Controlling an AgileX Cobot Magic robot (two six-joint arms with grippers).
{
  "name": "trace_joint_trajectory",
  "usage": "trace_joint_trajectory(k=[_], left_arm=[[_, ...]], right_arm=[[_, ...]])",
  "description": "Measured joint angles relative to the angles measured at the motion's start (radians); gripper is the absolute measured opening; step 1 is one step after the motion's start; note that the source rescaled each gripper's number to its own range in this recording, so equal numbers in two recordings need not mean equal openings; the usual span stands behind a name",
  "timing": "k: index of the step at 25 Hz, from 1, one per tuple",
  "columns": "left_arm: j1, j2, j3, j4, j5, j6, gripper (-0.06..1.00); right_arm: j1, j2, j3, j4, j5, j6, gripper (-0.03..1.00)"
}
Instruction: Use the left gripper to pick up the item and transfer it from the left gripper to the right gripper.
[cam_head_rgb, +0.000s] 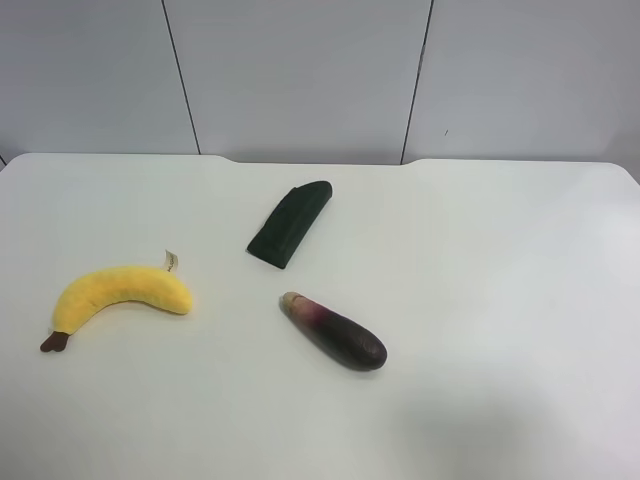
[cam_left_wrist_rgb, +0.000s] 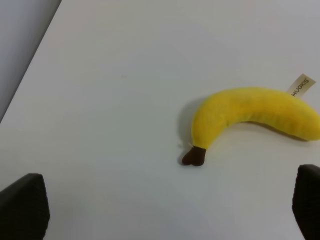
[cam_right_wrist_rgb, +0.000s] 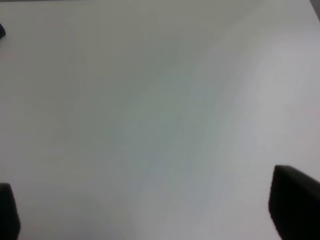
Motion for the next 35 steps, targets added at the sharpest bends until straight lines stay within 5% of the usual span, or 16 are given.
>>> trace_joint_trajectory(k=[18, 25, 31, 35], left_arm=[[0.0, 0.003, 0.0, -0.003, 0.001, 0.0, 1.0], [-0.006, 0.288, -0.085, -0.073, 0.046, 0.113, 1.0], [-0.175, 0.621, -0.199, -0.075, -0.007, 0.214, 1.0], [-0.311, 0.83, -0.239, 0.048, -0.098, 0.23, 1.0]], right_arm=[[0.0, 0.0, 0.0, 0.0, 0.0, 0.0, 1.0], [0.0, 0.0, 0.0, 0.0, 0.0, 0.0, 1.0], [0.0, 0.0, 0.0, 0.0, 0.0, 0.0, 1.0], [0.0, 0.0, 0.001, 0.0, 0.0, 0.0, 1.0]])
